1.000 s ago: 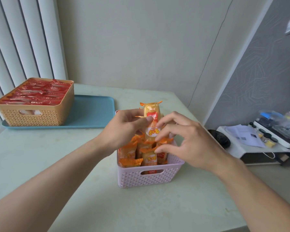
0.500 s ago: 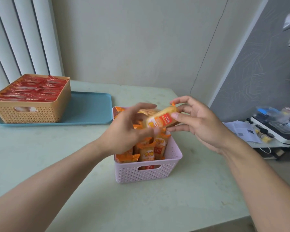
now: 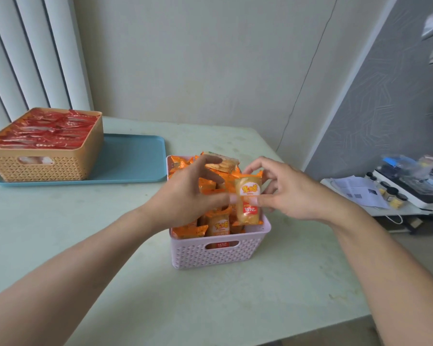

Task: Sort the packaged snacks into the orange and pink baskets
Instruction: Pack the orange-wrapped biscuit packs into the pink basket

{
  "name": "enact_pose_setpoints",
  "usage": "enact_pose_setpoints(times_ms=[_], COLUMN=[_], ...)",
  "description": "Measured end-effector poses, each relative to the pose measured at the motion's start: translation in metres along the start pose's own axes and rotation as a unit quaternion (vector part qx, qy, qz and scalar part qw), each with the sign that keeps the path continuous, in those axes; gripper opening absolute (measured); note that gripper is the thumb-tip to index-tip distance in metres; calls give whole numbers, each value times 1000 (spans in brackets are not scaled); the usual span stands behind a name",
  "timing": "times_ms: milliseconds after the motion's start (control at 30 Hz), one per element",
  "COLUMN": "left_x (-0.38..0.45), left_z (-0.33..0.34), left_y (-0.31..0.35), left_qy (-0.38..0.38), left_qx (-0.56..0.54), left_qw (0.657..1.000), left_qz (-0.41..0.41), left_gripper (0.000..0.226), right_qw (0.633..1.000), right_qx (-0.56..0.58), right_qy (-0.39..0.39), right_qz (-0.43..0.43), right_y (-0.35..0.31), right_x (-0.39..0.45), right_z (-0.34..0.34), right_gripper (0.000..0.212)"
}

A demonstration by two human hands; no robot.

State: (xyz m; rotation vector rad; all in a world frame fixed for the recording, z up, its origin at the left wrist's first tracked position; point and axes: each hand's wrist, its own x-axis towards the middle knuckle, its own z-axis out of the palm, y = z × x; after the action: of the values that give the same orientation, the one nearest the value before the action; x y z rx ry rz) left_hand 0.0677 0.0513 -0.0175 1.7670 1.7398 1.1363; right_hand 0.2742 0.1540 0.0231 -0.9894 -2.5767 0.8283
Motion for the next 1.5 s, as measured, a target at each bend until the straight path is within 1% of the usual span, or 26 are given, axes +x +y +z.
enact_pose_setpoints(times_ms=[33,100,167,233,300,400,433,467,533,567,600,667,700,733,833,867,933,1000,1067,1133,1167,1200,1300,1367,1433,1500], left_x=[0,-1,0,3,3,2,2,3,3,4,4,4,4,3,4,5,7,7,5,2,0,0,0,0,0,-3], left_z=[0,3,7,8,8,9,10,10,8,7,7,7,6,6,5,3,-3,-11,-17,-20,-19,-18,-11,-11,-10,-7], left_y=[-2,-7,-15,-21,-24,-26,-26,-25,-24,-25,-25,-26,-27,-26,-26,-25,-20,-12,-7,-4,-3,-3,-4,-5,-4,-2], left_qy=[-23,-70,-86,-83,-77,-70,-70,-72,-75,-78,-80,-79,-77,-78,-76,-69,-60,-68,-100,-154,-175,-178,-126,-98,-92,-114], left_qx=[76,220,296,324,332,308,309,313,320,323,327,333,335,336,313,293,233,191,195,203,206,210,198,163,142,173], left_qw=[997,973,951,942,940,948,948,946,944,942,941,939,938,938,945,952,968,975,972,963,959,958,970,980,984,977], left_qz=[-5,-4,2,-3,-20,-44,-42,-37,-36,-37,-38,-39,-41,-42,-48,-53,-73,-90,-87,-87,-87,-82,-60,-54,-51,-53], left_gripper=[91,114,125,127,130,130,130,130,133,135,136,137,137,137,138,138,133,118,112,113,112,110,96,84,74,67], right_qw=[998,989,976,955,937,923,925,934,959,963,962,961,962,965,975,979,985,962,941,939,938,936,932,948,968,978], right_qx=[-50,-134,-212,-294,-348,-364,-349,-325,-273,-263,-261,-266,-261,-245,-136,-80,90,258,333,343,345,352,361,314,245,199], right_qy=[0,9,25,31,13,-90,-113,-104,-5,45,69,53,40,47,163,178,142,87,51,31,19,8,-42,-49,-58,-54], right_qz=[26,56,45,36,41,87,101,105,72,47,35,53,68,79,68,61,40,28,14,7,6,8,16,11,-11,-39], right_y=[3,3,0,-3,-7,-24,-29,-34,-38,-36,-32,-18,-10,-3,6,6,0,-10,-14,-15,-15,-15,-12,-10,-8,-4], right_x=[0,2,6,15,23,26,29,35,60,74,86,101,104,106,107,104,90,69,54,44,40,37,22,11,1,-5], right_z=[1,10,26,42,48,27,16,6,0,3,10,29,37,40,31,26,18,14,14,15,14,13,8,4,2,5], right_gripper=[38,35,38,38,43,56,60,57,43,40,42,51,51,47,30,25,22,17,13,16,24,34,69,81,74,55])
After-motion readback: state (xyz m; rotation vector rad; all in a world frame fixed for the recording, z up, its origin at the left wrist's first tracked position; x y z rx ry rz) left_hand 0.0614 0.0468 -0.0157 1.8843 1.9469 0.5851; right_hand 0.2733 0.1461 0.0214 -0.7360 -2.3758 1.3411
